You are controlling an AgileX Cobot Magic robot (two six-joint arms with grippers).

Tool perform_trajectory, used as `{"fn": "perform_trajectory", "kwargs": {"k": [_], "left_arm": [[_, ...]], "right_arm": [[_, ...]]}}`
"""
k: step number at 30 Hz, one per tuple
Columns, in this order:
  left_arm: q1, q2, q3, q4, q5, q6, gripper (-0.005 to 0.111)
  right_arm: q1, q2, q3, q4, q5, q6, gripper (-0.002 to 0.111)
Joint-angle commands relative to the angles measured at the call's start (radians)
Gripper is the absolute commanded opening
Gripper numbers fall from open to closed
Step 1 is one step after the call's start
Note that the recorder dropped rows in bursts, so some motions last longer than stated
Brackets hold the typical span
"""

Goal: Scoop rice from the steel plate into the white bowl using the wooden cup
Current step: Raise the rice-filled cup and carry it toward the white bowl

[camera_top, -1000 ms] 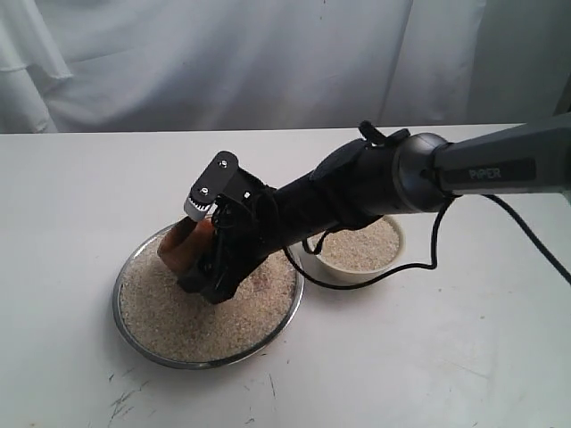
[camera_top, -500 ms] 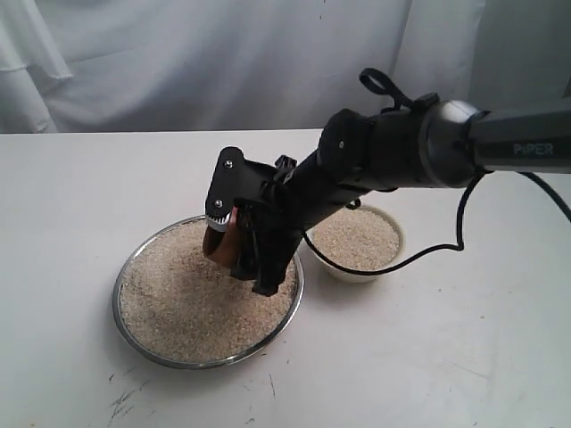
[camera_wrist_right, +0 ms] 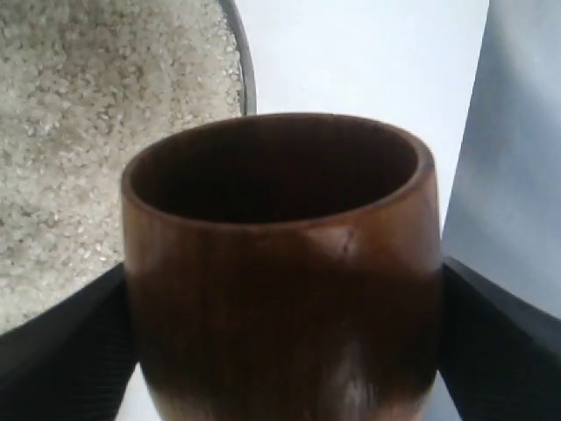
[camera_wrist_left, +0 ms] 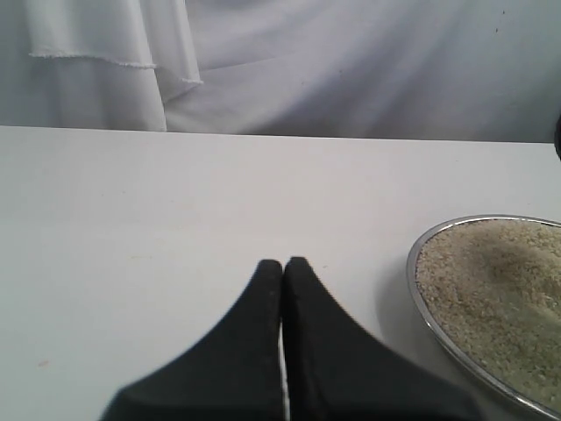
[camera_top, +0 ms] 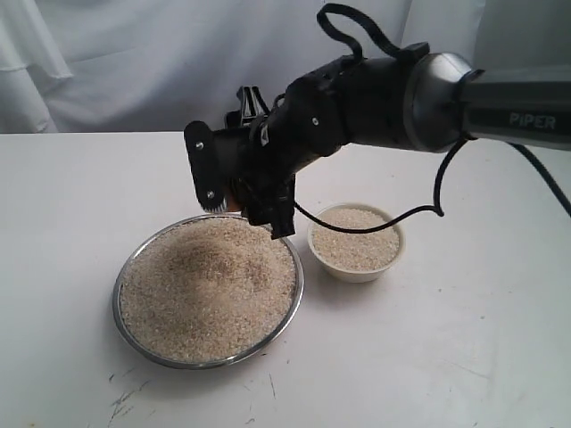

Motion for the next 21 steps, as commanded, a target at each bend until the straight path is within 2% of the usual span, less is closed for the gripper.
{"fn": "perform_trajectory", "kwargs": {"k": [1,5,8,15,21], "left_arm": [[-0.002,-0.005,0.005,-0.001,-0.006,-0.003,0.000],[-0.002,-0.005,0.005,-0.001,-0.006,-0.003,0.000],[-0.002,-0.005,0.005,-0.001,-0.006,-0.003,0.000],[-0.002,-0.005,0.005,-0.001,-0.006,-0.003,0.000],[-0.002,-0.005,0.005,-0.001,-0.006,-0.003,0.000]], "right_arm": [[0.033,0.005,-0.009,-0.200,-0.034,0.014,0.000],[0.051,0.047,-0.009,-0.436,-0.088,0.017,0.000],[0.063,0.090,-0.009,-0.528,-0.144,0.017,0.000],[0.077,0.190,-0.009,-0.657,-0.323,0.017,0.000],[0.108,0.226,-0.011,-0.688,-0.332,-0.001,0.000]]}}
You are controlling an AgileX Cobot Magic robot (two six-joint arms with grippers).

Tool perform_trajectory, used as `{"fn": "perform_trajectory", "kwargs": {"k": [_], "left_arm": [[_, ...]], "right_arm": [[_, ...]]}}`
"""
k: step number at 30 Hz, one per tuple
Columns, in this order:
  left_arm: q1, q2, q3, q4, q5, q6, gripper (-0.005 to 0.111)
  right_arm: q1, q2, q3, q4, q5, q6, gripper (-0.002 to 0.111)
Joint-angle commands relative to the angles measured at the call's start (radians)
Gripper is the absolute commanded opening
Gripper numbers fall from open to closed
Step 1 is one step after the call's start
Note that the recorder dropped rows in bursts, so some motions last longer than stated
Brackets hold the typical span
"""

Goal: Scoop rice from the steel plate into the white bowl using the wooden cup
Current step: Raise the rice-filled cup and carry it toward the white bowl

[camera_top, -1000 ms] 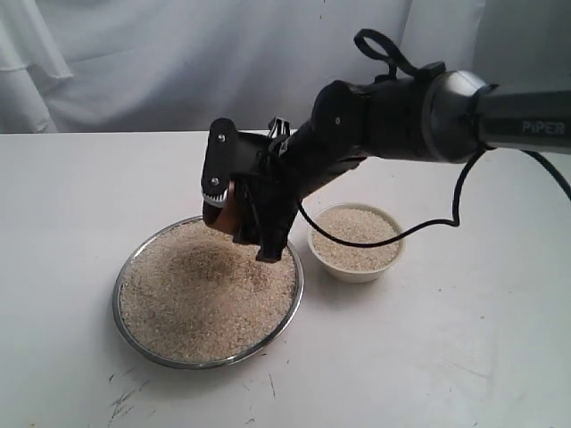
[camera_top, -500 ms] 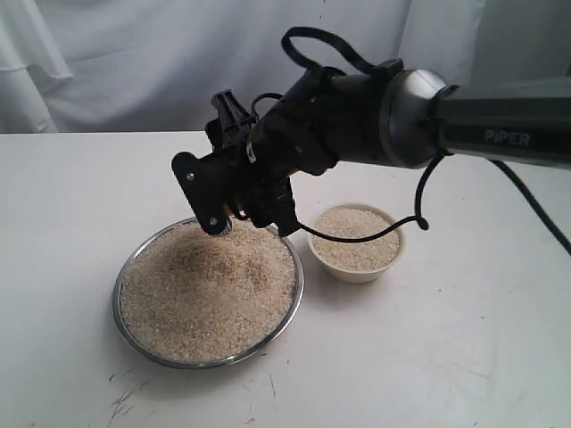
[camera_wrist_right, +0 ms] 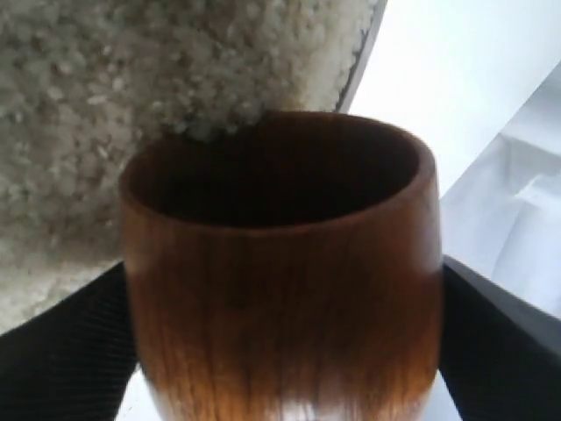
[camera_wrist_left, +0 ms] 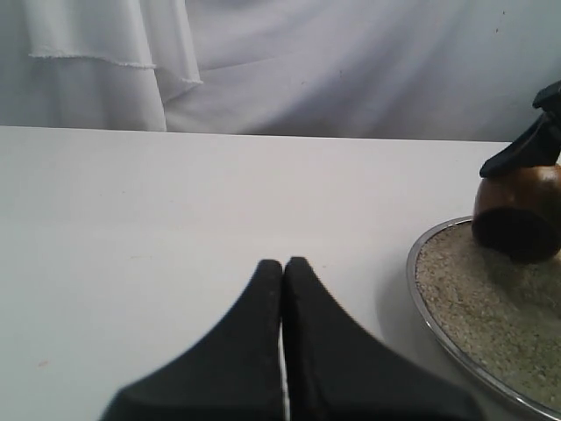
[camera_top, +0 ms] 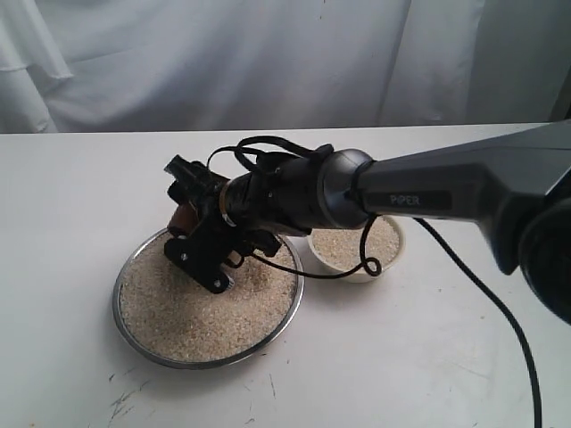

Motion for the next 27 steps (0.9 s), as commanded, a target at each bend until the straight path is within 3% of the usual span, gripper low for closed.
{"fn": "perform_trajectory", "kwargs": {"k": [1,14,27], "left_arm": [[-0.002,-0.005,0.005,-0.001,-0.006,-0.003,0.000],[-0.002,-0.005,0.005,-0.001,-0.006,-0.003,0.000],[-0.002,-0.005,0.005,-0.001,-0.006,-0.003,0.000]], "right_arm": [[0.025,0.015,-0.007,-0.032,-0.025,-0.021,0.000],[0.040,0.020,-0.007,0.067,0.140,-0.043,0.000],[0.058,0.020,-0.007,0.406,0.274,-0.207,0.000]]}}
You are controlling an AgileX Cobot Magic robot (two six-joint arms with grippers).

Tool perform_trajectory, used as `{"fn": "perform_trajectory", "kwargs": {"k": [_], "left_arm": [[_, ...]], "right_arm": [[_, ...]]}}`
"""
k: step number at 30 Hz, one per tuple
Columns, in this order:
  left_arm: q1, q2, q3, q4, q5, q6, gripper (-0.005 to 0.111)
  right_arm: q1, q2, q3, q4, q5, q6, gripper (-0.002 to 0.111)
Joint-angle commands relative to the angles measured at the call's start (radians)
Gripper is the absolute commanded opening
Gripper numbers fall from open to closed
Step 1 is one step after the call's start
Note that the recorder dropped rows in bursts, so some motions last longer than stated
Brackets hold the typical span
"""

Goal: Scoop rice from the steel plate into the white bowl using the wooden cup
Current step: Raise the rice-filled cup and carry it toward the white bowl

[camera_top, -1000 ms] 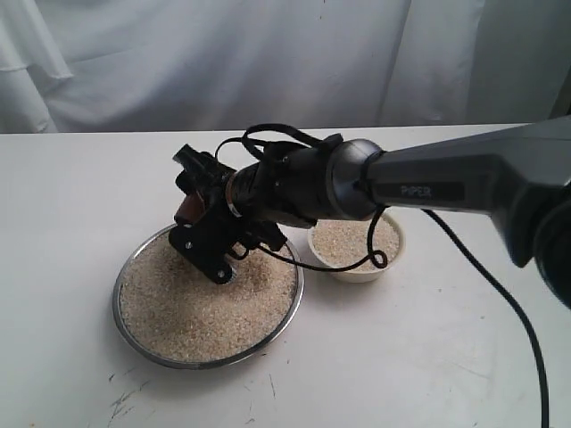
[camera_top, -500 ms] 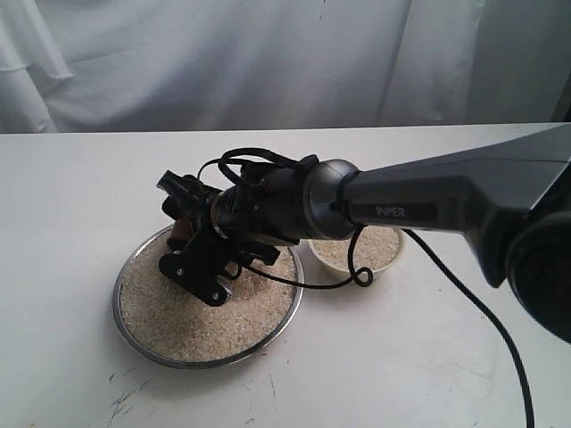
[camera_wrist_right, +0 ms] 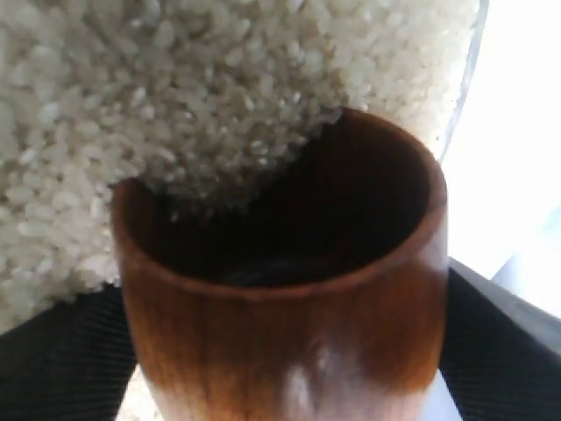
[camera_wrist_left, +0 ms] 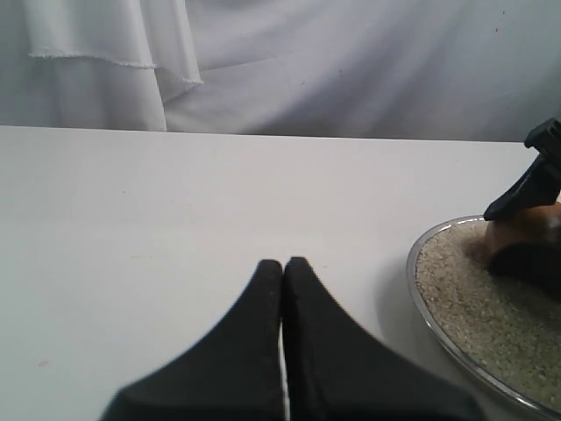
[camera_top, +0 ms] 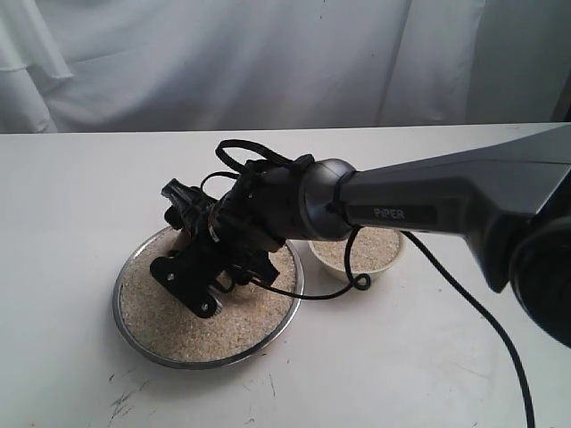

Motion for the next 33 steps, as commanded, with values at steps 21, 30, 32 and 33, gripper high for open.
{"fn": "perform_trajectory", "kwargs": {"k": [21,30,32,33], "left_arm": [[-0.002,-0.005,0.005,-0.001,-0.006,-0.003,0.000],[-0.002,-0.005,0.005,-0.001,-0.006,-0.003,0.000],[-0.002,-0.005,0.005,-0.001,-0.006,-0.003,0.000],[-0.002,-0.005,0.005,-0.001,-0.006,-0.003,0.000]], "right_arm": [[-0.108,0.029,-0.028,0.845,0.299,-0.226,0.000],[-0.168,0.027,-0.089,1.069,0.399,-0.271,0.000],[-0.177,0.021,-0.096,1.079,0.392,-0.276,0.000],[-0.182,0.016,-0.096,1.081,0.380,-0.281,0.000]]}}
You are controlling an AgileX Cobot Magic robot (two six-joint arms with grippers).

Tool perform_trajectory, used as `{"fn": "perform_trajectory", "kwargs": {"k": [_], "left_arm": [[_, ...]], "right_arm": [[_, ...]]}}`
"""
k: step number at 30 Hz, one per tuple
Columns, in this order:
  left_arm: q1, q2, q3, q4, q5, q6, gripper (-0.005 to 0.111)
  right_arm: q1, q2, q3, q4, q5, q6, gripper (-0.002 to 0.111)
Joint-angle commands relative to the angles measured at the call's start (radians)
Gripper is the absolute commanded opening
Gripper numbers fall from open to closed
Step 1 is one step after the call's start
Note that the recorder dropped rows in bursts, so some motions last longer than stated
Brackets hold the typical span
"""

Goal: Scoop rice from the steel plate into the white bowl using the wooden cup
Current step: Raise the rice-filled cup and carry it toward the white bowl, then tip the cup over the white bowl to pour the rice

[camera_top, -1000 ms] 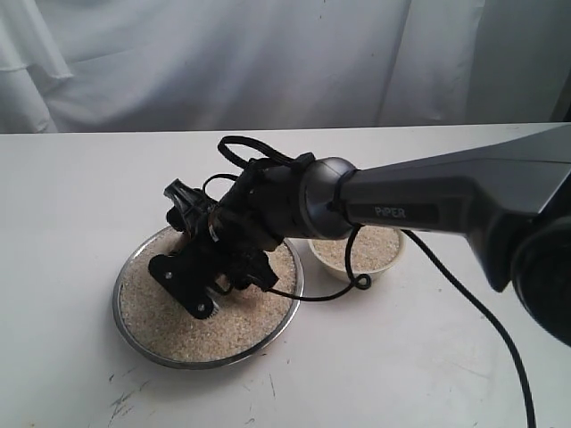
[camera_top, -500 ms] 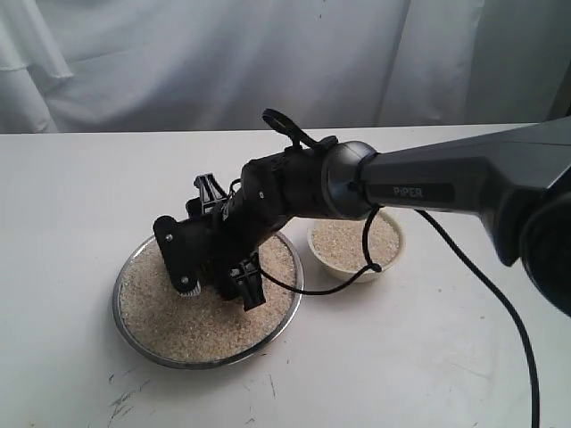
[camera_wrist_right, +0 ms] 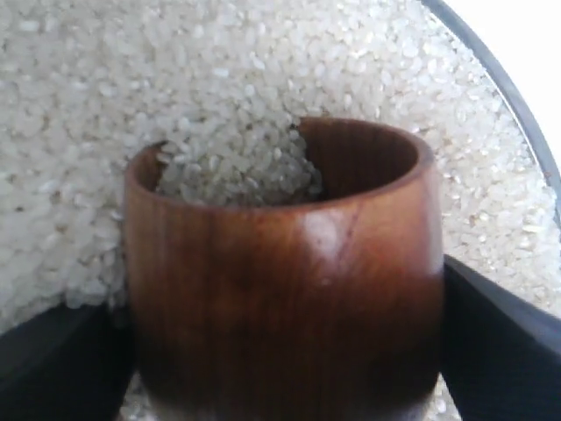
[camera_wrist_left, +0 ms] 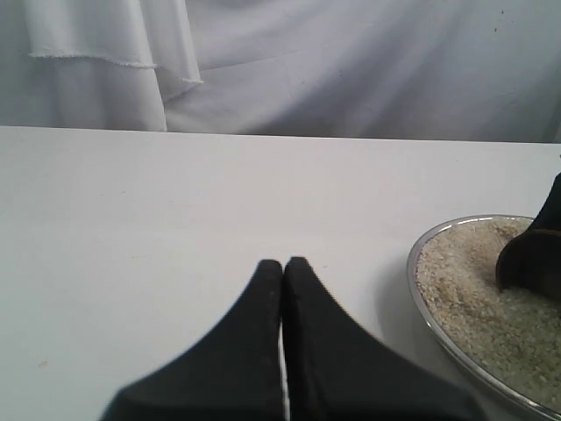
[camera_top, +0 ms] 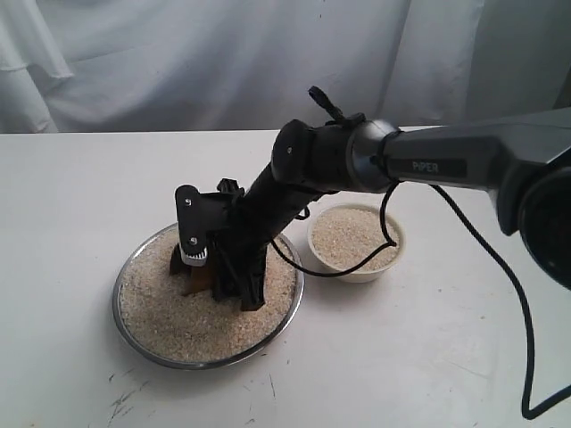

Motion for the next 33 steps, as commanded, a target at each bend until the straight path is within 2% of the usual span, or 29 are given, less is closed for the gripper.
{"fn": "perform_trajectory", "kwargs": {"k": [1,8,12,16,23,29,33], "left_arm": [[-0.002,-0.005,0.005,-0.001,-0.006,-0.003,0.000],[-0.002,-0.005,0.005,-0.001,-0.006,-0.003,0.000],[-0.002,-0.005,0.005,-0.001,-0.006,-0.003,0.000],[-0.002,-0.005,0.005,-0.001,-0.006,-0.003,0.000],[-0.002,-0.005,0.005,-0.001,-0.006,-0.003,0.000],[-0.002,-0.005,0.005,-0.001,-0.006,-0.003,0.000],[-0.002,-0.005,0.005,-0.001,-0.006,-0.003,0.000]], "right_arm": [[-0.019,-0.019,-0.014,0.057,0.029,-0.027,0.000],[-0.063,-0.122,-0.014,0.138,0.044,-0.053,0.000],[-0.124,-0.216,-0.014,0.124,0.109,0.028,0.000],[-0.173,-0.297,-0.014,-0.103,0.114,0.185,0.000],[-0.252,-0.378,-0.012,-0.238,0.197,0.260,0.000],[-0.264,-0.404,0.049,-0.469,0.204,0.327,0.000],[-0.261,-0.404,0.112,-0.541,0.176,0.333,0.000]]}}
